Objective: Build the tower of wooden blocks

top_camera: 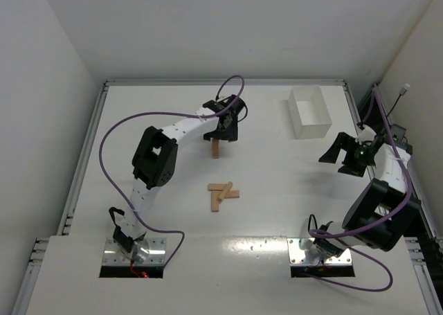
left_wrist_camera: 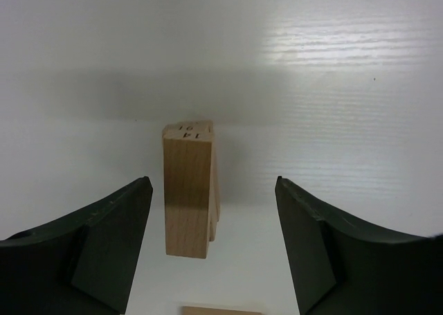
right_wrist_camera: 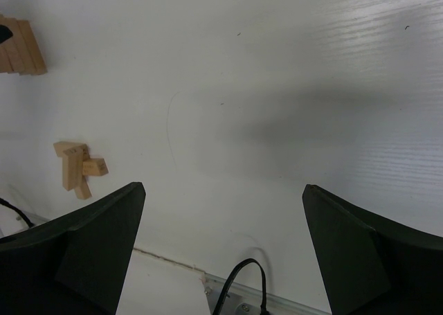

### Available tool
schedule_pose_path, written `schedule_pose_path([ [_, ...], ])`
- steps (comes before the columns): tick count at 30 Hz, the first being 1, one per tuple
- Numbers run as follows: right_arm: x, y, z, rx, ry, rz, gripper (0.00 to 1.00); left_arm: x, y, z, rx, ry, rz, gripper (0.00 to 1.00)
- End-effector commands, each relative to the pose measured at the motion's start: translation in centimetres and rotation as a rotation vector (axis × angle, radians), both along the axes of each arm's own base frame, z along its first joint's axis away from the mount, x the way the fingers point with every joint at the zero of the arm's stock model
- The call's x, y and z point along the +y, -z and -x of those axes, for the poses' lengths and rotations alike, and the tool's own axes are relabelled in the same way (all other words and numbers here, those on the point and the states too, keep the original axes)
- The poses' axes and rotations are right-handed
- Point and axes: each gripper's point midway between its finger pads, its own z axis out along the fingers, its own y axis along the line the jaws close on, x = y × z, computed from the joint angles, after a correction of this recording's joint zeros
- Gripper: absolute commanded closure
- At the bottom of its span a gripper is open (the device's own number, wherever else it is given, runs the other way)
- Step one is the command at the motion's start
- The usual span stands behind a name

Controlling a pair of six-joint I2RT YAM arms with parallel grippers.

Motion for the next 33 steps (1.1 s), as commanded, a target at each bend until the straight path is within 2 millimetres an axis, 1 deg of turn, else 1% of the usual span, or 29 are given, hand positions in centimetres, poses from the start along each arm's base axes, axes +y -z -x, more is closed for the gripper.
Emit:
schedule_pose_path([
  [1, 0.0, -0.7, -0.8, -0.051, -0.025, 0.015, 0.05, 0.3, -0.5, -2.0, -0.027, -0.016, 0.018, 0.31],
  [3, 0.0, -0.7, -0.8, -0.051, -0.025, 0.015, 0.05, 0.5, -0.6, -2.1, -0.032, -0.02, 0.011, 0.33],
  [4, 0.0, -0.7, -0.8, -0.051, -0.025, 0.015, 0.05, 1.0, -0.5, -2.6, -0.041, -0.036, 0.002, 0.33],
  [7, 0.0, -0.7, -0.8, -0.051, -0.025, 0.015, 0.05, 1.6, -0.6, -2.9, -0.059, -0.051, -0.024, 0.33],
  [8, 0.0, -0.7, -0.8, -0.051, -0.025, 0.015, 0.05, 2.1, -0.7, -3.3, -0.065, -0.064, -0.032, 0.33],
  [10, 0.0, -0.7, -0.8, -0.051, -0.025, 0.015, 0.05, 2.2, -0.6, -3.5, -0.072, -0.077, -0.035, 0.33],
  [11, 0.0, -0.7, -0.8, -0.051, -0.025, 0.015, 0.05, 2.6, -0.6, -3.7, -0.071, -0.086, -0.036, 0.33],
  [15, 0.0, -0.7, -0.8, -0.051, -0.025, 0.015, 0.05, 2.7, -0.5, -3.5, -0.064, -0.086, -0.041, 0.39],
  [16, 0.0, -0.7, -0.8, -0.051, -0.025, 0.015, 0.05, 2.7, -0.5, -3.5, -0.064, -0.086, -0.041, 0.46],
  [18, 0.0, -0.7, -0.8, -0.051, -0.025, 0.015, 0.05, 2.8, -0.6, -3.6, -0.07, -0.097, -0.043, 0.49],
  [19, -0.3, -0.7, -0.7, -0.051, -0.016, 0.016, 0.05, 3.2, -0.6, -3.8, -0.07, -0.106, -0.043, 0.53],
  [28, -0.1, -0.8, -0.8, -0.056, -0.019, 0.008, 0.05, 3.2, -0.6, -3.8, -0.07, -0.106, -0.043, 0.53],
  [31, -0.1, -0.8, -0.8, -0.056, -0.019, 0.008, 0.05, 3.1, -0.9, -4.0, -0.077, -0.107, -0.038, 0.43],
  [32, -0.1, -0.8, -0.8, -0.056, -0.019, 0.008, 0.05, 2.9, -1.3, -4.0, -0.079, -0.103, -0.025, 0.35],
  [33, -0.1, -0.8, -0.8, -0.056, -0.019, 0.008, 0.05, 2.6, -1.3, -4.1, -0.08, -0.085, -0.017, 0.33],
])
